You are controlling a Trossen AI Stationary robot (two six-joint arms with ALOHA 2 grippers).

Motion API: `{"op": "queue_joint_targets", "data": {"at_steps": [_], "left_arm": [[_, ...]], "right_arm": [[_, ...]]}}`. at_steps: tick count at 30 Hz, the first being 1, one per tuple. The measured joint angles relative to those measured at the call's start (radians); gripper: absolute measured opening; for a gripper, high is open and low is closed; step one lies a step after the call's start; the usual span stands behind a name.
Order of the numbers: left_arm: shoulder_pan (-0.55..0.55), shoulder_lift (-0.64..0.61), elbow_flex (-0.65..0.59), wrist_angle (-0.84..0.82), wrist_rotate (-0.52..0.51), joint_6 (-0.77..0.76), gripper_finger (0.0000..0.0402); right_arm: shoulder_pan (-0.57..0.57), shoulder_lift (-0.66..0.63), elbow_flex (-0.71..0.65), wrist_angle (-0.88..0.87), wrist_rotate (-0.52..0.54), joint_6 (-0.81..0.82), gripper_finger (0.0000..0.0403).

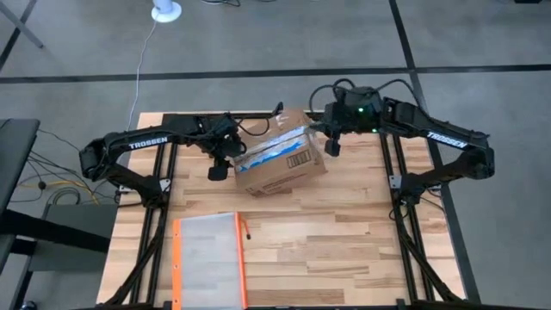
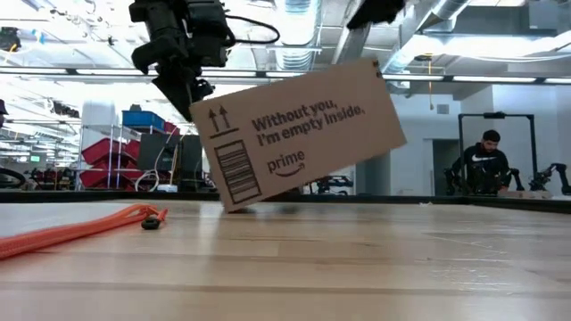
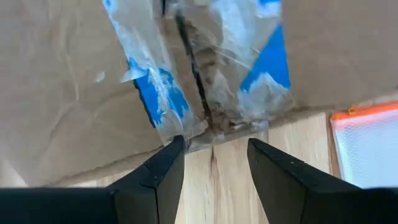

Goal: Unpack boxes
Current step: Open the cardboard box with the silver cutter

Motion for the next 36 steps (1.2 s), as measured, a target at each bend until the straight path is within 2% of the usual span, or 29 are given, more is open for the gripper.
{"op": "queue_joint_targets", "data": {"at_steps": [8, 15, 26, 33, 36], "left_arm": [[0.000, 0.000, -0.005, -0.039, -0.012, -0.024, 0.0162], [0.001, -0.002, 0.022, -0.066, -0.026, -0.089, 0.0162], [-0.007, -0.006, 0.212, -0.063, -0.025, -0.107, 0.0162], [-0.030, -0.006, 0.258, 0.011, 0.000, -0.180, 0.0162], [-0.061, -0.006, 0.260, 0.065, 0.003, -0.227, 0.0162]], "right_arm": [[0.024, -0.052, 0.004, 0.068, -0.087, 0.104, 0.0061], [0.018, -0.087, 0.003, 0.046, -0.110, 0.135, 0.0061], [0.025, -0.080, 0.002, -0.210, -0.119, 0.149, 0.0061], [0.166, -0.080, -0.018, -0.291, -0.269, 0.252, 0.0061], [0.245, -0.078, -0.067, -0.364, -0.274, 0.308, 0.0061]]}}
